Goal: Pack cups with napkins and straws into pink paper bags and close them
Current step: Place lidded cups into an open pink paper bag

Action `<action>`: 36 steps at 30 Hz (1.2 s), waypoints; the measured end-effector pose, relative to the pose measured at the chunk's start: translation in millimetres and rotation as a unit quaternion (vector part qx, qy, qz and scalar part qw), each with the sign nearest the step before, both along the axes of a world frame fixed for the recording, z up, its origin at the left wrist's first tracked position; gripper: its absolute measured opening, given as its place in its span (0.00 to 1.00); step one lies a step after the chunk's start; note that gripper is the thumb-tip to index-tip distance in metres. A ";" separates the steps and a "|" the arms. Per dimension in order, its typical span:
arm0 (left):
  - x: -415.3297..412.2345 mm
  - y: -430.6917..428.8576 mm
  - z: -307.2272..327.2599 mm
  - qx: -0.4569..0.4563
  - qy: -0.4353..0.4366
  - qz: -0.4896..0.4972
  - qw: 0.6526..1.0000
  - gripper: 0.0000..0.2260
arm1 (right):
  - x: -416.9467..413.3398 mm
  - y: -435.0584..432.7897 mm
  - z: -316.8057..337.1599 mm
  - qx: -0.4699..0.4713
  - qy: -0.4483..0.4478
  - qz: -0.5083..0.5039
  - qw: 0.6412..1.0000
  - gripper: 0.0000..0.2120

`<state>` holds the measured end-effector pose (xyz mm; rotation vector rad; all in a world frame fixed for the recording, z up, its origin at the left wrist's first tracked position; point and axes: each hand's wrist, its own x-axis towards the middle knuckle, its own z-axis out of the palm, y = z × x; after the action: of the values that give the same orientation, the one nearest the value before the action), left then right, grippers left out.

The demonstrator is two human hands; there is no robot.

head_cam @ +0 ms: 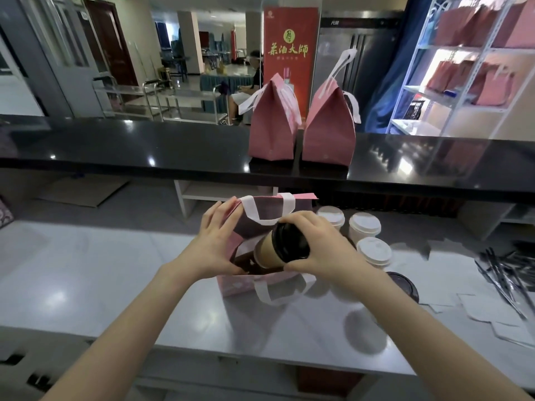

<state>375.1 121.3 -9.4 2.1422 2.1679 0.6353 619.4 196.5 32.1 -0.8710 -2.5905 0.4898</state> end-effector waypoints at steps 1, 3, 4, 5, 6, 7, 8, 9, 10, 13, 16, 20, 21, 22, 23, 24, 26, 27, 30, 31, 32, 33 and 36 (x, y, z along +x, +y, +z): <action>-3.3 2.3 0.3 -0.003 -0.001 -0.007 1.000 0.59 | -9.9 6.5 -4.8 -0.016 -0.016 -0.002 1.000 0.38; -9.2 6.5 0.1 -0.012 -0.001 -0.020 1.000 0.60 | -27.9 19.1 -13.3 -0.046 -0.047 -0.005 0.998 0.39; -12.2 8.2 -0.3 -0.015 -0.007 -0.027 0.999 0.60 | -36.5 24.5 -17.4 -0.056 -0.060 -0.004 0.997 0.39; -15.3 9.8 -0.9 -0.017 -0.015 -0.034 0.999 0.61 | -44.8 28.8 -22.0 -0.061 -0.070 -0.001 0.996 0.39; -18.0 11.0 -1.2 -0.019 -0.024 -0.039 0.999 0.61 | -52.7 31.8 -27.3 -0.062 -0.083 0.003 0.995 0.38; -20.5 12.3 -1.0 -0.019 -0.031 -0.041 0.998 0.61 | -60.4 33.8 -33.1 -0.059 -0.099 0.005 0.993 0.38; -23.0 13.8 -0.3 -0.020 -0.036 -0.042 0.998 0.62 | -67.5 34.9 -39.5 -0.053 -0.118 0.005 0.992 0.39; -25.6 15.3 0.7 -0.022 -0.039 -0.041 0.998 0.62 | -74.1 35.0 -46.1 -0.048 -0.136 0.002 0.990 0.39; -28.0 17.1 1.6 -0.025 -0.041 -0.041 0.998 0.62 | -80.0 34.6 -52.4 -0.044 -0.150 0.000 0.988 0.39; -34.6 21.1 3.2 -0.036 -0.039 -0.043 0.998 0.63 | -91.6 33.6 -69.0 -0.020 -0.183 0.008 0.983 0.36; -38.6 22.4 3.8 -0.045 -0.035 -0.043 0.997 0.64 | -98.5 34.2 -79.6 0.006 -0.200 0.018 0.980 0.36; -42.3 22.7 7.4 -0.050 -0.010 -0.045 0.998 0.65 | -111.0 36.3 -84.5 0.047 -0.197 0.018 0.979 0.38; -43.1 23.1 8.7 -0.052 -0.004 -0.045 0.998 0.65 | -114.2 37.1 -84.7 0.061 -0.193 0.017 0.979 0.38; -43.8 23.2 9.9 -0.054 0.003 -0.044 0.998 0.65 | -117.2 38.1 -84.9 0.074 -0.189 0.017 0.979 0.38; -44.7 23.6 11.0 -0.054 0.011 -0.043 0.998 0.65 | -119.8 39.3 -85.1 0.085 -0.186 0.017 0.979 0.38; -46.2 24.0 11.7 -0.054 0.020 -0.041 0.998 0.65 | -122.2 40.7 -85.3 0.093 -0.184 0.017 0.978 0.37; -50.0 26.6 12.9 -0.048 0.026 -0.034 0.998 0.63 | -126.2 43.3 -85.6 0.092 -0.182 0.016 0.979 0.36; -51.6 28.7 13.2 -0.039 0.016 -0.026 0.999 0.60 | -128.1 44.4 -85.6 0.086 -0.181 0.016 0.980 0.35; -51.4 37.4 9.5 0.033 -0.035 0.024 0.999 0.43 | -132.6 46.0 -85.6 0.077 -0.179 0.014 0.981 0.32; -50.1 40.1 7.6 0.058 -0.038 0.039 0.997 0.37 | -133.5 46.0 -86.0 0.078 -0.177 0.015 0.981 0.31; -49.7 41.9 5.8 0.072 -0.031 0.047 0.996 0.32 | -134.0 46.3 -86.8 0.079 -0.174 0.016 0.981 0.30; -50.2 42.9 4.6 0.074 -0.016 0.046 0.996 0.32 | -133.9 47.2 -87.4 0.080 -0.170 0.017 0.982 0.30; -57.9 39.7 5.8 0.015 0.046 0.024 0.999 0.44 | -131.1 52.0 -85.9 0.066 -0.157 0.008 0.985 0.32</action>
<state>317.1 161.0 -3.6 2.1817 2.2768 0.5882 488.3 248.5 -53.9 -0.9480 -2.8750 0.1934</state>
